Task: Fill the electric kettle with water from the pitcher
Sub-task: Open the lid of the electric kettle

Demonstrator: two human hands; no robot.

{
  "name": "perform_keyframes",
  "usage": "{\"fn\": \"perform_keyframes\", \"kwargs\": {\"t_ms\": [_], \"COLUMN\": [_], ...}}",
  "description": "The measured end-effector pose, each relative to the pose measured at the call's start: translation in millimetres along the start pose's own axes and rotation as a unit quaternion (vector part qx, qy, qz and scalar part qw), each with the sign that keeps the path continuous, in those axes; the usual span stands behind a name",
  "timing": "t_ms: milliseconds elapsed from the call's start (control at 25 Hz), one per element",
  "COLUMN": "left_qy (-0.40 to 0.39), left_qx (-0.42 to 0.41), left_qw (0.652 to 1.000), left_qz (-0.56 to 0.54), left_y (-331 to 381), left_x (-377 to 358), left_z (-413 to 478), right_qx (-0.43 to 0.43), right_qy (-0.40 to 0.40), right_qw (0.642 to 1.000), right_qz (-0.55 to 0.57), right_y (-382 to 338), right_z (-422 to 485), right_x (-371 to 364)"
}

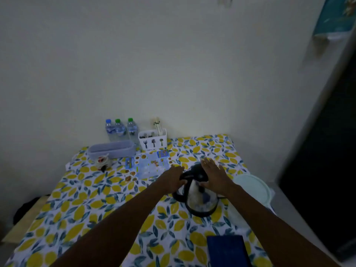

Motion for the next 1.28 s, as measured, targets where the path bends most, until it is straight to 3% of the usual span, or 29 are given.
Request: {"fn": "perform_keyframes", "kwargs": {"t_ms": [120,280,440,680,1080,1280], "left_qy": [0.018,0.096,0.131,0.206,0.175,0.187], "left_qx": [0.024,0.072,0.03,-0.036,0.08,0.07], "left_qw": [0.997,0.982,0.972,0.952,0.95,0.939], "left_qz": [-0.071,-0.148,-0.195,-0.225,-0.245,-0.279], "left_y": [-7.6,-15.6,-6.8,-16.4,-102.7,-112.9], "left_x": [-24.1,-31.4,-30.2,0.9,-56.8,-70.7], "left_z": [14.5,26.0,14.0,-65.0,-186.9,-205.4], "right_qx": [-0.043,-0.036,-0.026,0.025,0.073,0.074], "right_qy": [0.0,0.051,0.091,0.196,0.093,0.078], "right_qw": [0.999,0.996,0.985,0.97,0.973,0.976], "right_qz": [0.014,0.071,0.145,0.139,0.196,0.191], "right_y": [5.8,7.4,2.0,-45.4,-146.6,-149.6], "right_z": [8.7,9.5,3.6,-37.2,-107.2,-124.0], "right_x": [-24.7,-30.7,-20.8,12.6,-78.5,-106.9]}}
Point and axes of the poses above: each hand's wrist, its own z-axis towards the middle knuckle, its own x-axis out of the back of the hand, y = z × x, the point moved 7 cm from there along z, towards the middle knuckle, and after that the axes turned 2 degrees about -z, right-handed, at the moved point
